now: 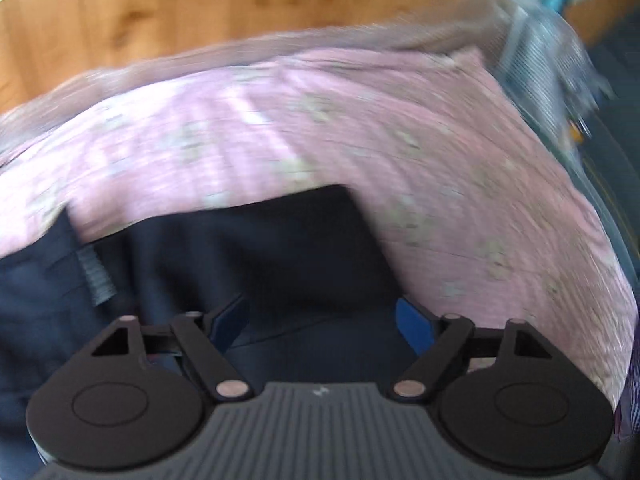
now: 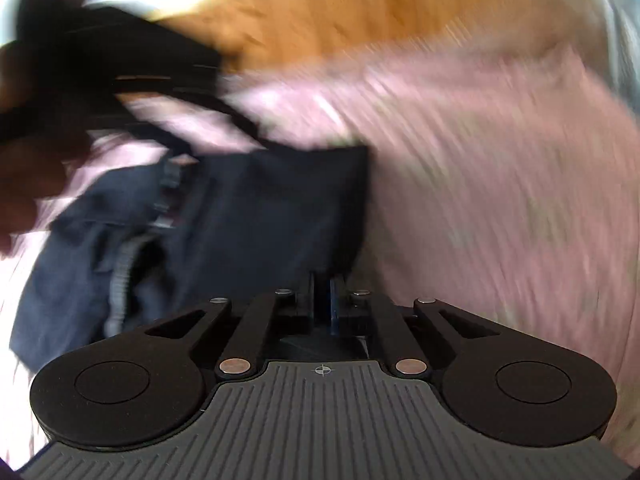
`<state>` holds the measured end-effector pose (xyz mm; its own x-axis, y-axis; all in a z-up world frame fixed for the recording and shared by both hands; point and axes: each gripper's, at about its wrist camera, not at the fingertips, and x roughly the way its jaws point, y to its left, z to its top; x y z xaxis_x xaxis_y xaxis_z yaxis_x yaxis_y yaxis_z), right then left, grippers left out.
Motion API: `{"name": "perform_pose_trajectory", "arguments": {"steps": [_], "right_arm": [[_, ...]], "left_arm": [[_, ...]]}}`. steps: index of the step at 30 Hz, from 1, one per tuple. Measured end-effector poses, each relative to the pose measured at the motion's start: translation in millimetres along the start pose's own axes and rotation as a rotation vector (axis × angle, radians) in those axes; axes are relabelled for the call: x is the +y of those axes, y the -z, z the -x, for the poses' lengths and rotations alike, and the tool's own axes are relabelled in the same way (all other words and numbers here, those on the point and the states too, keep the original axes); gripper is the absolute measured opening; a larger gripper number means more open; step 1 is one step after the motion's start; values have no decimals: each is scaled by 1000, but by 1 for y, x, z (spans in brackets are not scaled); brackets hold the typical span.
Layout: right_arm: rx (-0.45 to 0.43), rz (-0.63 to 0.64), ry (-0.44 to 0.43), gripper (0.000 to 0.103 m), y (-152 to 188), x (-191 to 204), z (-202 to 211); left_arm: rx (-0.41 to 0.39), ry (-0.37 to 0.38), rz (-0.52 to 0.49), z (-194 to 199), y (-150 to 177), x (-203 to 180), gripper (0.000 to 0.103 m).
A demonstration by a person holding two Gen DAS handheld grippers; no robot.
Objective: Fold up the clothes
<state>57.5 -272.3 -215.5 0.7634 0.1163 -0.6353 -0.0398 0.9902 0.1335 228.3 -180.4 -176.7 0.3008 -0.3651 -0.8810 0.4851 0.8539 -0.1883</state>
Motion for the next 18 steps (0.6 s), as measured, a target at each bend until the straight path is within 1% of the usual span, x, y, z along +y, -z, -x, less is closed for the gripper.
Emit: {"name": "perform_pose_trajectory", "arguments": {"steps": [2,3,4,5,6,7,8,9,10,12,13,15,18], "right_arm": [[-48,71,-50,4,-7,24,10],[-67,101,-68,4,-5,31,13],[-86,130,-85,4,-2,38,16],[-104,160,-103,4,0,45,19],[-122,188,-120,4,3,51,21],[-128,181,-130,5,8,51,20],[-129,169,-137,9,11,50,16],[-134,141,-153,22,13,46,19],[-139,112,-169,38,15,43,22],[-171,8,-207,53,10,28,36],[-183,-51,-226,53,15,23,48],[-187,-167,-267,53,10,12,57],[-176,-357,-388,54,-4,8,46]], "left_arm": [[34,19,-53,-12,-6,-22,85],[67,31,-84,-17,-4,-25,86],[98,34,-118,-22,-1,-26,84],[121,28,-145,-26,3,-26,59],[126,4,-160,-27,7,-23,39],[131,-20,-175,-28,11,-20,17],[135,-44,-190,-29,15,-17,16],[132,-62,-197,-28,18,-13,15],[113,-65,-189,-21,20,-9,15],[75,-45,-141,-2,22,4,15],[54,-27,-106,10,24,13,15],[4,15,-23,39,29,40,15],[-56,84,142,87,44,101,15]]}}
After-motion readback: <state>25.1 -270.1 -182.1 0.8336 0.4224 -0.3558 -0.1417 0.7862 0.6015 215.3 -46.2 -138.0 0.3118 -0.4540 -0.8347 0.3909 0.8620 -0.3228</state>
